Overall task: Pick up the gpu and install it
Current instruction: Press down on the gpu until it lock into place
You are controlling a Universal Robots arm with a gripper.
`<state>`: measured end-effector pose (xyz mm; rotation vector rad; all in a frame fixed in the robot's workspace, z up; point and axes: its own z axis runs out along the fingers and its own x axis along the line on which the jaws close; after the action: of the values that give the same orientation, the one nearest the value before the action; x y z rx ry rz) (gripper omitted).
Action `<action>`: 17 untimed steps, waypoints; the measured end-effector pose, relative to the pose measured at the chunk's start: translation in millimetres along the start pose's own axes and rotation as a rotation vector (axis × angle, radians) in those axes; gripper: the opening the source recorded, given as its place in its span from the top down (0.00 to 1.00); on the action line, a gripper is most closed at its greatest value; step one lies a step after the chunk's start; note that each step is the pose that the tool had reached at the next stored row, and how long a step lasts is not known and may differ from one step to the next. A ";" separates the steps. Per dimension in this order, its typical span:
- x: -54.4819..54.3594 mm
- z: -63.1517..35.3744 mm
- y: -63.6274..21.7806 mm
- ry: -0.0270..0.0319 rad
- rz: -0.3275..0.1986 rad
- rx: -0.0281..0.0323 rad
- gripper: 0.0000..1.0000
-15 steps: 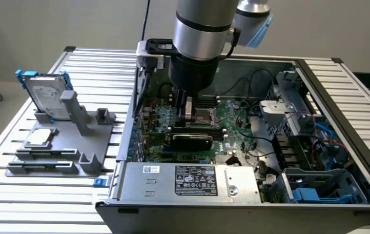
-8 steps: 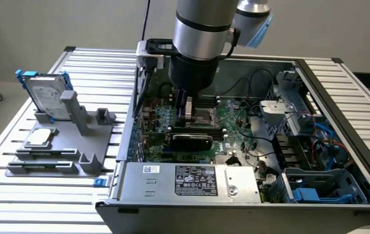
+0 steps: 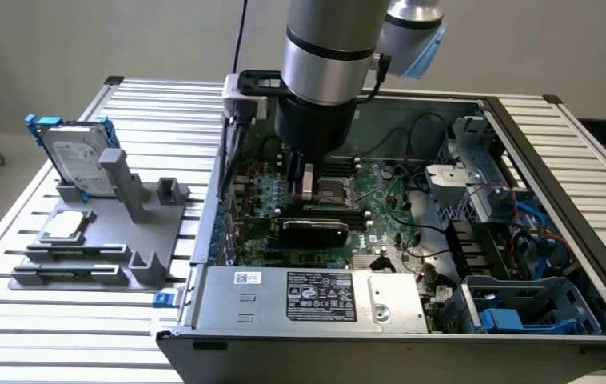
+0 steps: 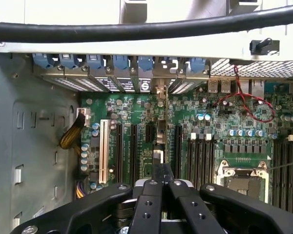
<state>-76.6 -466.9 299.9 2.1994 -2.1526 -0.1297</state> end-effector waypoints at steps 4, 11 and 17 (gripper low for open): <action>-2.2 7.3 0.1 0.0008 -0.009 0.0049 0.89; -5.8 20.4 4.6 0.0033 -0.037 0.0214 0.89; -8.6 24.1 5.6 0.0053 -0.051 0.0351 0.89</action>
<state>-84.9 -458.2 276.6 2.2721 -2.1127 -0.0891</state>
